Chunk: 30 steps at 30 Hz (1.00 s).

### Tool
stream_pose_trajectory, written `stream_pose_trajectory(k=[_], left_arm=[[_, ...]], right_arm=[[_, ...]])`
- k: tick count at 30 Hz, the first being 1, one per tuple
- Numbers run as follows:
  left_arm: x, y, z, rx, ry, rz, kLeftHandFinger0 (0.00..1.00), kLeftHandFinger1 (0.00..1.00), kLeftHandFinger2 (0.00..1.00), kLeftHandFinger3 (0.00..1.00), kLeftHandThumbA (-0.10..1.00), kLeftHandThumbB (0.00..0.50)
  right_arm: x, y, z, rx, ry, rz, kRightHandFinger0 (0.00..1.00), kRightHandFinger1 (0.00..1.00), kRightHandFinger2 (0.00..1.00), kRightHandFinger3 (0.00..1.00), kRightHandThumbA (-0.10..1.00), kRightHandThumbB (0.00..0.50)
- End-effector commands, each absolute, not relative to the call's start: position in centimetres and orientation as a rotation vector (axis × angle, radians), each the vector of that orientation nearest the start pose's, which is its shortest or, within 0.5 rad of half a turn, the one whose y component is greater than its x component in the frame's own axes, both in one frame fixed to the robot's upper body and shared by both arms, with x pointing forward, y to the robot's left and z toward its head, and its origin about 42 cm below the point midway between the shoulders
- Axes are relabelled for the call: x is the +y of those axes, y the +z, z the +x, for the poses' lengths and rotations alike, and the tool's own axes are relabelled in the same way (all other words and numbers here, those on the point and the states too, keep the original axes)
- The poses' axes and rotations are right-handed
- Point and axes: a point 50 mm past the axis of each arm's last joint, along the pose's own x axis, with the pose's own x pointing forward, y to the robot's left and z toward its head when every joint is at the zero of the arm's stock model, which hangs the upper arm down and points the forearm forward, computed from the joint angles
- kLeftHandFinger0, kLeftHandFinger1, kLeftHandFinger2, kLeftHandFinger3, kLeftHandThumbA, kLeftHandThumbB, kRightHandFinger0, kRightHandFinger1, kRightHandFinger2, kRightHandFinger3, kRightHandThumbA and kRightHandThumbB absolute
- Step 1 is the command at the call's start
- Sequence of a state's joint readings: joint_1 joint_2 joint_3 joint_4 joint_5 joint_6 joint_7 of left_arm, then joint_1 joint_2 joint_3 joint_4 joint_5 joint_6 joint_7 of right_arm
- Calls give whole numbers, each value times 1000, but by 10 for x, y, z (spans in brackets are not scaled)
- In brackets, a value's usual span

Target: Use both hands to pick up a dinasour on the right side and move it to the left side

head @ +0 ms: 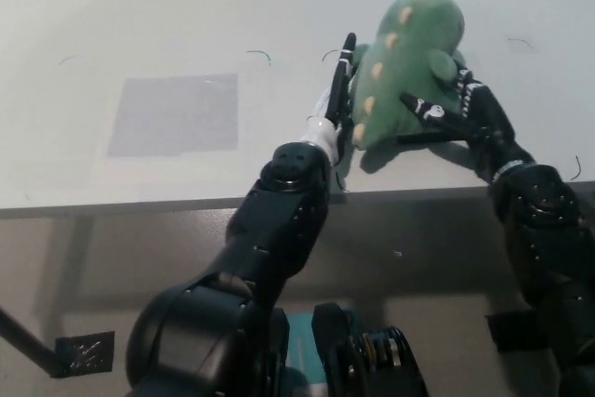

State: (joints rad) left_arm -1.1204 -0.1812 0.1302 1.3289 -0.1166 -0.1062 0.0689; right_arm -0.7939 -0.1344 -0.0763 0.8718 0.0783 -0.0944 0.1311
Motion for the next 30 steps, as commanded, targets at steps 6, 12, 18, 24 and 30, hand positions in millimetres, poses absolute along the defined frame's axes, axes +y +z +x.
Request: stream_pose_trajectory(k=[6, 12, 18, 24, 30], left_arm=[[-42, 232, 513, 183, -385, -141, 1000, 1000, 1000, 1000, 1000, 359], [-37, 232, 515, 174, -399, -152, 1000, 1000, 1000, 1000, 1000, 358], [-28, 233, 520, 159, -392, -149, 1000, 1000, 1000, 1000, 1000, 343], [-18, 221, 519, 172, -378, -150, 1000, 1000, 1000, 1000, 1000, 368], [-10, 201, 513, 182, -358, -137, 1000, 1000, 1000, 1000, 1000, 360]], right_arm=[[-201, 208, 519, -96, 183, -57, 1000, 1000, 1000, 1000, 1000, 295], [-202, 212, 520, -103, 173, -88, 1000, 1000, 1000, 1000, 1000, 252], [-193, 212, 524, -110, 166, -82, 1000, 1000, 1000, 1000, 1000, 210], [-180, 200, 522, -89, 166, -67, 1000, 1000, 1000, 1000, 1000, 172], [-172, 183, 517, -55, 179, -100, 1000, 1000, 1000, 1000, 1000, 174]])
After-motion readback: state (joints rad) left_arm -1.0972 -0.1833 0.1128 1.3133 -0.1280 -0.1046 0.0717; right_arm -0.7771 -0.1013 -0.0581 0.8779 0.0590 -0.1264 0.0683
